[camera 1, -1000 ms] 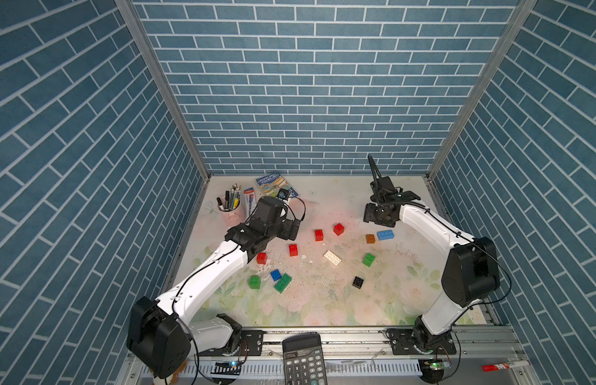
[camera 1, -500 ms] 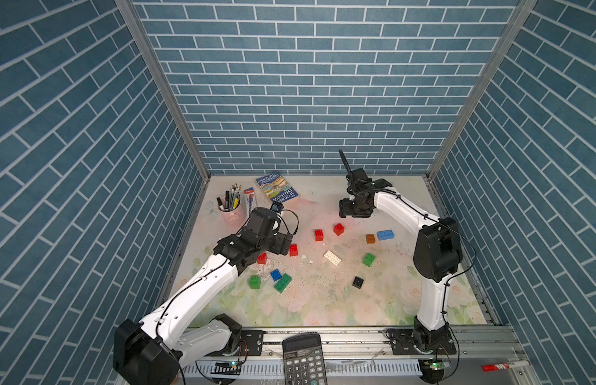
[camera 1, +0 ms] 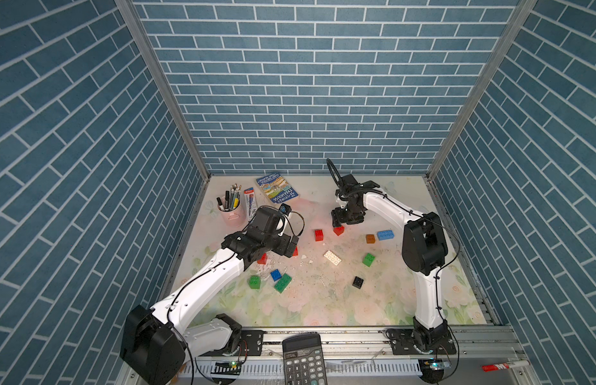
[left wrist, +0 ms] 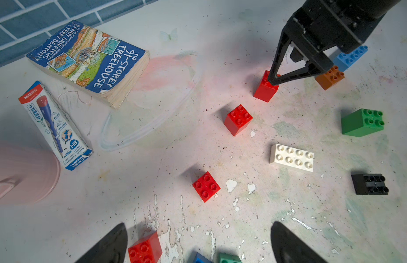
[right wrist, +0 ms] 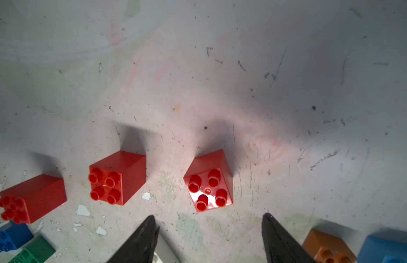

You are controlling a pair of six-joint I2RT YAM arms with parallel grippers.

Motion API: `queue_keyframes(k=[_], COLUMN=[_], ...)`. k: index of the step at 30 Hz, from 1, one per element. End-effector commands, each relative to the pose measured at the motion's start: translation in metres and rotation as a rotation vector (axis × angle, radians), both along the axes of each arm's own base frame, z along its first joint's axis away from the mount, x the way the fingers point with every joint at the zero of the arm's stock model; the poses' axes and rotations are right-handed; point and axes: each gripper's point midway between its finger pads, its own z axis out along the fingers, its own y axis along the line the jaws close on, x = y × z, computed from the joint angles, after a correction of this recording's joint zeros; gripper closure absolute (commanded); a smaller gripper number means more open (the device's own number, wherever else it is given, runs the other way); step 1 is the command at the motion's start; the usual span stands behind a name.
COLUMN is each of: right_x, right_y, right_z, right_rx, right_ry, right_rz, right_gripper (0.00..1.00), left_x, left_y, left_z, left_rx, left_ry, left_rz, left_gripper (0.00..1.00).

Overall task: Assemble the letter r with lego
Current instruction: Pick up the lego brick from the center of the board.

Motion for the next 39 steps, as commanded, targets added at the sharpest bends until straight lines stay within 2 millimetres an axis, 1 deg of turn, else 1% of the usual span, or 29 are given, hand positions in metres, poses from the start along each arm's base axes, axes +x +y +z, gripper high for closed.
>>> queue_keyframes(k=[1,6,8,9,15,19,21,23,26,30,35,39], right_x=[-0.004,-0.001,0.002,0.003,0.008,0.007,0.009,0.008,0.006,0.005,0.002,0.002], right_y=[0.0,0.002,0.002,0.003,0.006,0.006,0.002,0.002,0.002,0.002,0.001,0.0], right_z=[-0.007,-0.013,-0.01,-0.023,-0.029,-0.033,-0.035,-0.037,-0.039,-0.041,-0.044,-0.044], right_rx=[-0.038,-0.048,-0.05,-0.064,-0.072,-0.08,-0.102,-0.101,-0.106,-0.115,-0.137,-0.144], right_ry=[0.023,0.021,0.007,0.027,0.033,0.047,0.041,0.048,0.051,0.049,0.049,0.036], right_rz=[0.065,0.091,0.094,0.096,0.105,0.104,0.092,0.093,0.087,0.08,0.072,0.061], right_gripper=[0.27,0.29,0.3,0.32,0.37,0.39,0.42,0.47,0.49,0.57,0.57,0.55], left_x=[0.011,0.018,0.019,0.02,0.024,0.026,0.026,0.027,0.026,0.026,0.022,0.018], left_y=[-0.007,-0.008,-0.008,-0.009,-0.007,-0.004,-0.002,0.0,0.002,0.005,0.01,0.015], left_z=[0.012,0.01,0.008,0.008,0.007,0.008,0.008,0.008,0.007,0.006,0.007,0.009], left_rx=[-0.021,-0.027,-0.028,-0.029,-0.019,-0.015,-0.014,-0.013,-0.01,-0.007,-0.009,-0.009], left_ry=[-0.03,-0.027,-0.025,-0.023,-0.023,-0.029,-0.03,-0.029,-0.026,-0.023,-0.023,-0.027], left_rz=[-0.024,-0.02,-0.019,-0.019,-0.011,-0.004,0.0,0.0,0.0,0.003,0.005,0.01], left_gripper=[0.01,0.01,0.01,0.01,0.01,0.01,0.01,0.01,0.01,0.01,0.01,0.01])
